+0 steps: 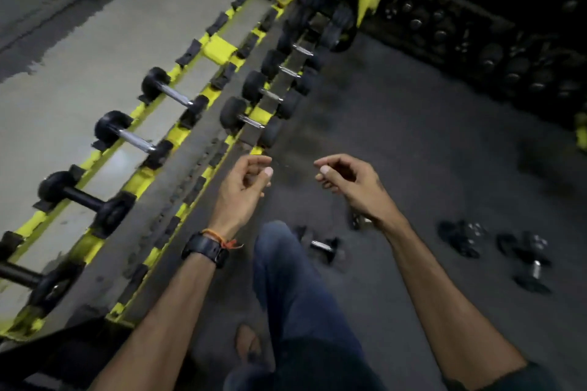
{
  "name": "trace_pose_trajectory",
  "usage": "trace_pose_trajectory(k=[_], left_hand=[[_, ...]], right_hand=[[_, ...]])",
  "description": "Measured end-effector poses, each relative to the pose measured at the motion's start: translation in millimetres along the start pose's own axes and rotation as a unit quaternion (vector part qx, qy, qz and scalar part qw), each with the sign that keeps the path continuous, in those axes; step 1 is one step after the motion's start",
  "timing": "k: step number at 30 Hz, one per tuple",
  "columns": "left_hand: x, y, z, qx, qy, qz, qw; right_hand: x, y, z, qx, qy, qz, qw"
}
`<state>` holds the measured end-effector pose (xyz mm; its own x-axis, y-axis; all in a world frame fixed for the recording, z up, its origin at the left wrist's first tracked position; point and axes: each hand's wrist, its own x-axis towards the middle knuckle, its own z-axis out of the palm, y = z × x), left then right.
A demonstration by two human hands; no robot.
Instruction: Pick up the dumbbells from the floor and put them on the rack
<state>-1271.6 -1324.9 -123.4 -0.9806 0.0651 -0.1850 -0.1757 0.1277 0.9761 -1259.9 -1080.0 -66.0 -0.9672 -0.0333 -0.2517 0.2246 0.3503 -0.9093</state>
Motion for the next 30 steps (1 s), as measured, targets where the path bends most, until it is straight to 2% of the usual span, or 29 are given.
trace_pose_trajectory(k=[3, 6, 11, 16, 21, 26, 30], left_hand=[[-39.2, 9.6, 49.0, -0.017, -0.031, 0.018, 0.999], [-76.6, 10.0, 97.2, -0.022, -0.071, 0.021, 0.997], [-122.5, -0.7, 178.6, 0.004, -0.159, 0.013, 0.987], [-140.0, -4.1, 265.7, 0.035, -0.216, 0.001, 0.976], [-125.6, -7.4, 361.4, 0.067, -0.212, -0.007, 0.975], [-120.1, -6.7, 462.1, 0.046, -0.122, -0.047, 0.99], [-134.4, 8.3, 534.6, 0.0, -0.06, -0.084, 0.995]], right_hand=[[-73.0, 22.1, -35.8, 0.009, 0.049, 0.028, 0.998], [-124.6, 48.8, -51.3, 0.007, 0.063, 0.05, 0.997], [-177.0, 95.0, -85.0, 0.007, 0.102, 0.079, 0.992], [-217.6, 148.1, -163.4, -0.025, 0.144, 0.115, 0.983], [-224.3, 214.7, -273.2, -0.024, 0.154, 0.131, 0.979], [-208.0, 282.3, -391.6, -0.054, 0.092, 0.116, 0.987], [-196.0, 298.6, -465.2, -0.11, 0.044, 0.092, 0.989]])
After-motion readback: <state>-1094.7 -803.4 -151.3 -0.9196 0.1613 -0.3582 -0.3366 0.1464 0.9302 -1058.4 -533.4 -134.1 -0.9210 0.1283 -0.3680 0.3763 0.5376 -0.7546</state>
